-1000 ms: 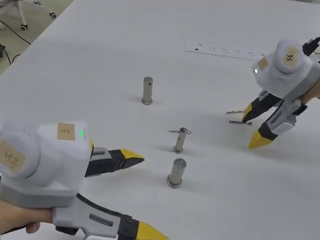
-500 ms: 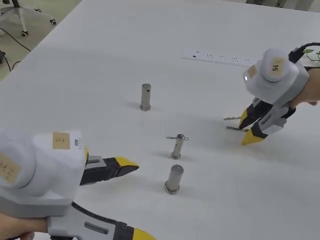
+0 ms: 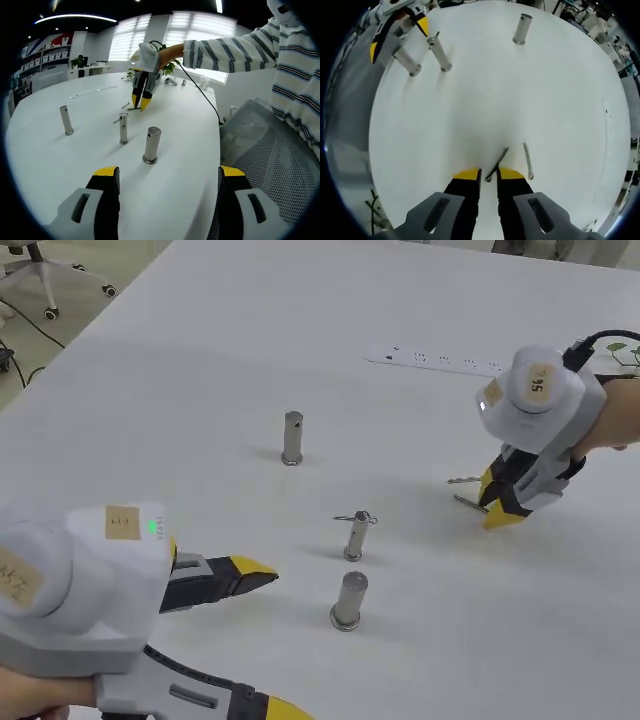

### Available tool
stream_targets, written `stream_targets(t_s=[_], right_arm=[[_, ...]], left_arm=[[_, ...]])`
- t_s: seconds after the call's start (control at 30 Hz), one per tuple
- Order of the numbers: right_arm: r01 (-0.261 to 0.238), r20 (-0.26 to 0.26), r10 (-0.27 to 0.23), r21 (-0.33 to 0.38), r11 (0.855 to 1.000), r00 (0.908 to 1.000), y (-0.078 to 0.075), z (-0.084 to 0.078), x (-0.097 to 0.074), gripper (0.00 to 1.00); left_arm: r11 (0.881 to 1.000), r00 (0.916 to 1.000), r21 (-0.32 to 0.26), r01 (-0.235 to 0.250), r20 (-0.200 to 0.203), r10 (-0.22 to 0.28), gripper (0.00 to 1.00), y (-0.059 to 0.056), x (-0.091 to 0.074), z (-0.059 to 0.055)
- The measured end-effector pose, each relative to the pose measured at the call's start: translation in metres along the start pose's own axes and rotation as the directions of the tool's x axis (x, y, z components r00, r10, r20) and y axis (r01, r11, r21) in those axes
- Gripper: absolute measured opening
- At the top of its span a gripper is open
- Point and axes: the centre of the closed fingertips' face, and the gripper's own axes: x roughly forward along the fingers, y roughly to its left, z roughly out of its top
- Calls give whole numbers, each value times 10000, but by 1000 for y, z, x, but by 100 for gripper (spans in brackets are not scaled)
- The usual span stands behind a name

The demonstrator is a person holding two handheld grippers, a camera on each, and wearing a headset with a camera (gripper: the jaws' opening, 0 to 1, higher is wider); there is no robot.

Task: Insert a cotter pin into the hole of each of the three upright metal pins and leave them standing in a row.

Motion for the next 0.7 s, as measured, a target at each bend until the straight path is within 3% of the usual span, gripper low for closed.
stream_targets(t_s=[0.13, 0.43, 0.7], right_arm=[[320, -164, -318, 161, 9994, 9994, -8, 0, 1, 5], [242, -7, -242, 687, 9973, 9997, -7, 0, -3, 5], [391, -48, -389, 625, 9973, 9992, -7, -2, -3, 3]], left_arm=[[9999, 10000, -66, -79, -6, 79, 79, 1, -1, -1], [9992, 9996, -276, -283, -22, 282, 77, 6, -5, -4], [9988, 9993, -324, -368, -45, 367, 76, 6, -7, -4]])
